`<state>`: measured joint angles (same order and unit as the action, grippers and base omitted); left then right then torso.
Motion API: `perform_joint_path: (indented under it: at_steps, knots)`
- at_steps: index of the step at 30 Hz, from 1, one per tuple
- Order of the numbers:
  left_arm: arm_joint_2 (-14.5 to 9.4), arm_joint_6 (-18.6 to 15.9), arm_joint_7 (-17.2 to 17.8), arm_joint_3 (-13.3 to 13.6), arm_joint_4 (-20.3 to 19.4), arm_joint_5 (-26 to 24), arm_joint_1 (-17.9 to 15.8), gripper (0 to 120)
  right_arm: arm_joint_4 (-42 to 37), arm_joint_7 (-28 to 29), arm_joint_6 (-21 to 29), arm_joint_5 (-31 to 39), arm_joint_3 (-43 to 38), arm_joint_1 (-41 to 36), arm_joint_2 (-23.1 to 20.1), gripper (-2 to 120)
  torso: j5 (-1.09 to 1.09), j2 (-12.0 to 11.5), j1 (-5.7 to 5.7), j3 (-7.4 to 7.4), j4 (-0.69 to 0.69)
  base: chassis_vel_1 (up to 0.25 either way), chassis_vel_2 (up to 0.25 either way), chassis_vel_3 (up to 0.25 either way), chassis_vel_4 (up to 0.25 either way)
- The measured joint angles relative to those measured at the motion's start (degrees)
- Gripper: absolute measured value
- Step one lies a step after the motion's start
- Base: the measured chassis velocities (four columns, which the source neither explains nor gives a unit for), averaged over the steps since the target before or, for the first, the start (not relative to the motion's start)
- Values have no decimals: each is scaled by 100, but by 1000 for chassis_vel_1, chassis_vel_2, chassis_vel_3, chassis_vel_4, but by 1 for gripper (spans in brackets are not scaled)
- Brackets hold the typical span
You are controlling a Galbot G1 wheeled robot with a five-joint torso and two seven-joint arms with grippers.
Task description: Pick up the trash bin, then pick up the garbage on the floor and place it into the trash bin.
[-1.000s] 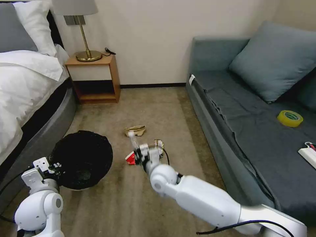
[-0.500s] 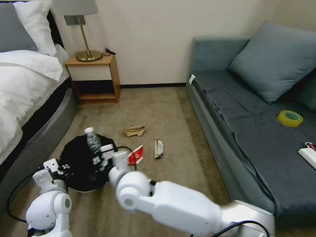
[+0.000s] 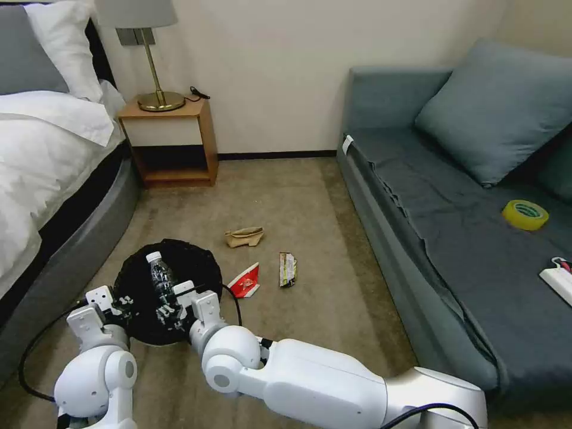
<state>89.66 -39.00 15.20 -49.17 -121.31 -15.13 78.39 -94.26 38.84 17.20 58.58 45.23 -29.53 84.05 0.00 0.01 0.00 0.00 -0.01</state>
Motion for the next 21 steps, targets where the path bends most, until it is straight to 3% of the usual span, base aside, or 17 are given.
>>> perform_joint_path:
  at_steps: [5,9,15,19,21]
  knots:
    - [6,-4,-2,-2,-29,1,12,2,-18,-1,1,-6,-3,1,-6,79,0,0,0,0,0,0,0,0,0]
    - [1,-5,-5,-36,-56,-14,39,2,-73,-61,-66,-133,-104,-5,21,97,0,0,0,0,1,0,0,0,0]
    - [-40,-6,-8,-86,-56,-62,32,2,-301,-471,-538,-644,-532,2,-135,100,1,0,0,0,2,0,0,0,0]
    - [-117,-12,-9,-141,-55,-157,15,2,-680,-1126,-1066,-1804,-1517,-142,-547,100,1,0,0,0,0,0,0,0,0]
    - [-124,-12,-9,-144,-54,-165,15,2,-725,-1172,-1092,-1886,-1625,-164,-590,100,1,0,0,0,0,0,0,0,0]
